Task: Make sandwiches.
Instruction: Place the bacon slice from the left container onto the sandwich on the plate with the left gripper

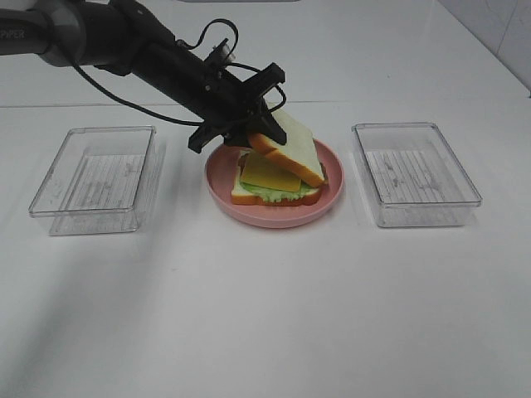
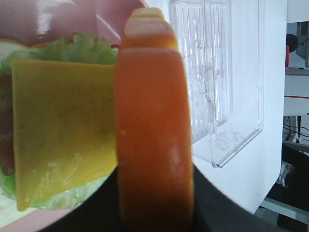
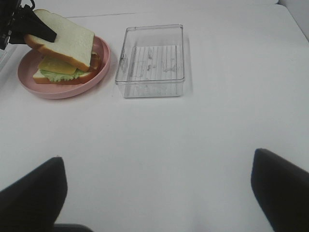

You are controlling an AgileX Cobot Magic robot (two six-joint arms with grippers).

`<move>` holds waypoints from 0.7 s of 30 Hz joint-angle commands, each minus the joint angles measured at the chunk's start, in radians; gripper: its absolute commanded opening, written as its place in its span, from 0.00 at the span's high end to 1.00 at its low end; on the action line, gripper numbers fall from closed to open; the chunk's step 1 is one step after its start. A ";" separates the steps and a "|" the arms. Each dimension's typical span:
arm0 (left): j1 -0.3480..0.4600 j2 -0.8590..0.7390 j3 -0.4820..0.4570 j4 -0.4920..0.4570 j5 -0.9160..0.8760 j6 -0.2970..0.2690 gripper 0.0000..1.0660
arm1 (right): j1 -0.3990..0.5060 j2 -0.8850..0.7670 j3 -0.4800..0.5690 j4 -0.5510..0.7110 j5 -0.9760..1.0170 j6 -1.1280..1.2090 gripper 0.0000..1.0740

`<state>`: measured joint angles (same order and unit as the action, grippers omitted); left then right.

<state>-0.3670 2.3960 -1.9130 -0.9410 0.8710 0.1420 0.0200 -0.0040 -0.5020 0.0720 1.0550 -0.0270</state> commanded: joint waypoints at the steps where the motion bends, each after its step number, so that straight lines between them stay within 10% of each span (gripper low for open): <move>1: -0.007 0.009 -0.003 -0.011 0.001 0.005 1.00 | -0.001 -0.024 0.002 0.006 -0.005 -0.013 0.09; 6: -0.007 0.009 -0.003 -0.005 -0.004 0.006 0.80 | -0.001 -0.024 0.002 0.006 -0.005 -0.013 0.09; 12: -0.007 -0.015 -0.005 0.035 -0.007 0.001 0.22 | -0.001 -0.024 0.002 0.006 -0.005 -0.013 0.09; 21: -0.007 -0.036 -0.064 0.225 0.063 -0.121 0.20 | -0.001 -0.024 0.002 0.006 -0.005 -0.013 0.09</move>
<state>-0.3670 2.3700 -1.9730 -0.7340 0.9140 0.0390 0.0200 -0.0040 -0.5020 0.0720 1.0550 -0.0270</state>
